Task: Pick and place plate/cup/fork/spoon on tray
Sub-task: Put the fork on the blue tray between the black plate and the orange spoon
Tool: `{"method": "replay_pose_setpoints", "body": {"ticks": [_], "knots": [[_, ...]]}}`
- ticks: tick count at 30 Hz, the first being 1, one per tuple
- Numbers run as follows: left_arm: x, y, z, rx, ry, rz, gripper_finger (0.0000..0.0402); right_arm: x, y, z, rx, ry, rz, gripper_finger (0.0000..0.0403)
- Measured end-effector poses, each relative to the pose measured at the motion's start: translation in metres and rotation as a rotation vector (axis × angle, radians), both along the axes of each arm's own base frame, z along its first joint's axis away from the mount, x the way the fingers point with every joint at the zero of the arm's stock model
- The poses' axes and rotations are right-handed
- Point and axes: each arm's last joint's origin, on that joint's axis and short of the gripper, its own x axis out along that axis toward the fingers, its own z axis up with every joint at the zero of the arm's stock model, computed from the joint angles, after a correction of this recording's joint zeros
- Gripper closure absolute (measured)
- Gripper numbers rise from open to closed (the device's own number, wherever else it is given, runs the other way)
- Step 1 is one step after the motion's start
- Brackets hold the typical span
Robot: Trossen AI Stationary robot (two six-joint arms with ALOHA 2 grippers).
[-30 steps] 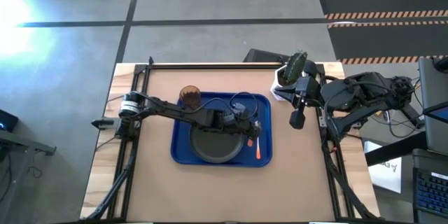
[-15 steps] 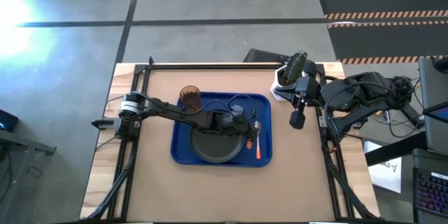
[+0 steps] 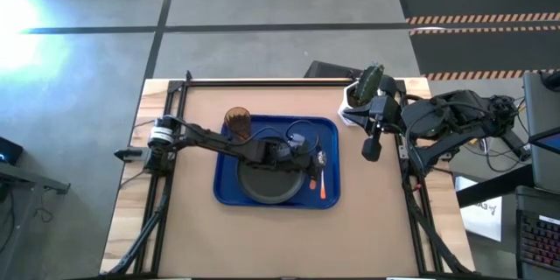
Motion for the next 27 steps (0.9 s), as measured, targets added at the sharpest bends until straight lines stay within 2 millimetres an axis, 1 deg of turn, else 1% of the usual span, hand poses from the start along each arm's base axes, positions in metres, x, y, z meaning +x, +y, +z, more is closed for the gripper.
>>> {"method": "replay_pose_setpoints", "body": {"ticks": [7,27], "knots": [[-0.0016,-0.0043,-0.0029,-0.004,0.009,-0.007,0.0401,-0.0002,-0.0006,0.0002,-0.011,-0.004,-0.021,0.0381],[-0.0025,-0.0045,-0.0041,-0.013,0.012,0.016,0.0401,-0.0002,-0.0007,0.0002,-0.027,0.003,-0.014,0.0381]]}}
